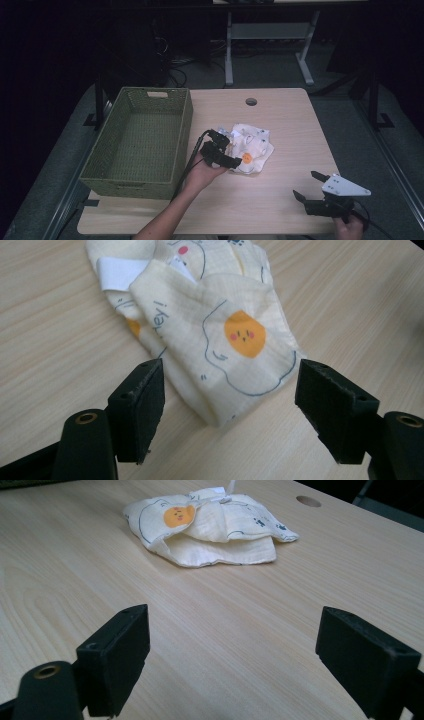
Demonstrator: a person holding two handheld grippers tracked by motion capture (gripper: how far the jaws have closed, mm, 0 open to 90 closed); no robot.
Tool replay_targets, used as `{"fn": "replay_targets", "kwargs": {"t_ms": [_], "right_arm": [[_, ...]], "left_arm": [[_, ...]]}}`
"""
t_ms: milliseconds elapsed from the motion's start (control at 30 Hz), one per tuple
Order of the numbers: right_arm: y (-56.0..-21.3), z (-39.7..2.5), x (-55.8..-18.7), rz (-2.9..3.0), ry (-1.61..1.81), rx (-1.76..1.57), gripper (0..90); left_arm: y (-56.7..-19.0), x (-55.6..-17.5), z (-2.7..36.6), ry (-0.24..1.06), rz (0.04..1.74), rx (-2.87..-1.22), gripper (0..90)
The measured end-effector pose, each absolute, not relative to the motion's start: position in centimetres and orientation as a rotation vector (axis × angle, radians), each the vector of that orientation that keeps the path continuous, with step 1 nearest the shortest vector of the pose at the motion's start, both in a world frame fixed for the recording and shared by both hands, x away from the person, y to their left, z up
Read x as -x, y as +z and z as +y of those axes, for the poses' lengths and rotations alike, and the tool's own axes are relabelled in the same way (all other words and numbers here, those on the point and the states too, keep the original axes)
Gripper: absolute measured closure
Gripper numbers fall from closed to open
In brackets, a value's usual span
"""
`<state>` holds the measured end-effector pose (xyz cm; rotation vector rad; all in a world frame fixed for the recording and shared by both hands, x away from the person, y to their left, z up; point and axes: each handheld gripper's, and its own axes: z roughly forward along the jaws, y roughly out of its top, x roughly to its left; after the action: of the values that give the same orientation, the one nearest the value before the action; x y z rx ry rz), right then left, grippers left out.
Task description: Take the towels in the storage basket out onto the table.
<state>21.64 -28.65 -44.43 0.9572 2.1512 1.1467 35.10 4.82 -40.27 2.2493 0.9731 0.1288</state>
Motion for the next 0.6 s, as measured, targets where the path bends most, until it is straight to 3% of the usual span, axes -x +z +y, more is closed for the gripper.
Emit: {"fn": "replay_targets", "kwargs": {"t_ms": [600], "right_arm": [[-44.5,-28.4,-21.6,2.168,1.125,-0.945,13.7]], "left_arm": [[-40.9,-32.1,5.8,0.171,0.918,-2.229,28.1]]}}
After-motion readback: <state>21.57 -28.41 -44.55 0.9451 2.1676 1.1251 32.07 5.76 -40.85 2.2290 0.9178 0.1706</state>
